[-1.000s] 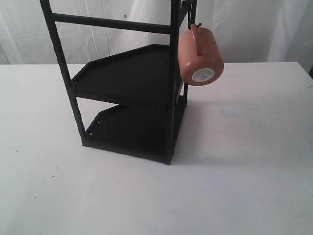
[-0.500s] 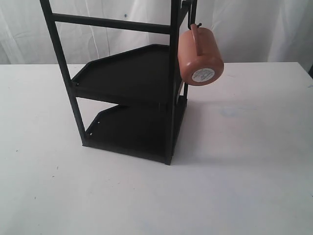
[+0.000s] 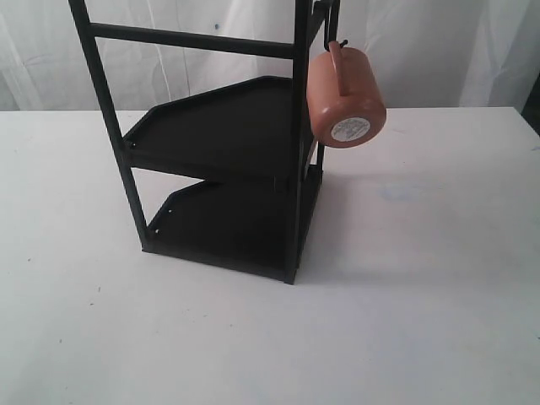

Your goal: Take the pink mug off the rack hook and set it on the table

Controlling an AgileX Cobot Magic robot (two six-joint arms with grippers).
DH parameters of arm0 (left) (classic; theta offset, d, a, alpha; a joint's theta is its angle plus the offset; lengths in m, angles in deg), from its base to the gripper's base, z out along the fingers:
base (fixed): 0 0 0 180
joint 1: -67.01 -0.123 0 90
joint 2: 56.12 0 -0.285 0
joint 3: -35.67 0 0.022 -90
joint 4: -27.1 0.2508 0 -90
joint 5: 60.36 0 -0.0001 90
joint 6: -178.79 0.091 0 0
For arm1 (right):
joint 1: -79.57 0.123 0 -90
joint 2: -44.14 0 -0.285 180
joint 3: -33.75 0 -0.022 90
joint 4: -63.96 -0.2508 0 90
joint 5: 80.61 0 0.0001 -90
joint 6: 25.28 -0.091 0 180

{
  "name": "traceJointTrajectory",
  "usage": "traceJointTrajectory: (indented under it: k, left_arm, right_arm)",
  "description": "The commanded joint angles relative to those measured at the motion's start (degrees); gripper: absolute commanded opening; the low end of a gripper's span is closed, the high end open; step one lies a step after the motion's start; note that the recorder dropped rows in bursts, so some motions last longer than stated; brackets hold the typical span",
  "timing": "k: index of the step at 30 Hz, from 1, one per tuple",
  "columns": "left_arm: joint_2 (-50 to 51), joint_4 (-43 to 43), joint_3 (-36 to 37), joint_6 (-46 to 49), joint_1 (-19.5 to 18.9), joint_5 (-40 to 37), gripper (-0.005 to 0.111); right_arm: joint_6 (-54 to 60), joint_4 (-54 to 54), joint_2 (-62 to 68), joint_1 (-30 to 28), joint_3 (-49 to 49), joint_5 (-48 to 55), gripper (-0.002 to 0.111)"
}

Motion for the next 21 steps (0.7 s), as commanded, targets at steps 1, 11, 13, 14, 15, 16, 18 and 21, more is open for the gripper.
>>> traceJointTrajectory:
  k: [1, 11, 13, 14, 15, 16, 18, 21]
  left_arm:
    - [-0.01, -0.20, 0.20, 0.00, -0.19, 0.18, 0.000]
    - [-0.01, -0.20, 0.20, 0.00, -0.19, 0.18, 0.000]
    - [-0.01, -0.20, 0.20, 0.00, -0.19, 0.18, 0.000]
    - [-0.01, -0.20, 0.20, 0.00, -0.19, 0.18, 0.000]
    - [-0.01, -0.20, 0.20, 0.00, -0.19, 0.18, 0.000]
    - [-0.01, -0.20, 0.20, 0.00, -0.19, 0.18, 0.000]
    - [-0.01, -0.20, 0.20, 0.00, -0.19, 0.18, 0.000]
    - [-0.01, -0.20, 0.20, 0.00, -0.19, 0.18, 0.000]
  right_arm:
    - [4.30, 0.50, 10.38, 2.91, 4.21, 9.16, 0.000]
    - [30.75, -17.23, 21.00, 8.85, 8.73, 18.35, 0.000]
    - [44.13, -28.25, 20.70, 9.08, 9.46, 24.28, 0.000]
    - [51.58, -35.82, 20.70, 9.08, 9.85, 25.92, 0.000]
    - [59.91, -46.61, 20.70, 9.08, 10.46, 27.63, 0.000]
    - [66.28, -52.45, 20.70, 9.08, 10.73, 28.39, 0.000]
    - [73.02, -59.17, 21.11, 7.62, 10.97, 27.88, 0.004]
    - [81.50, -70.62, 23.87, 3.70, 11.08, 26.56, 0.024]
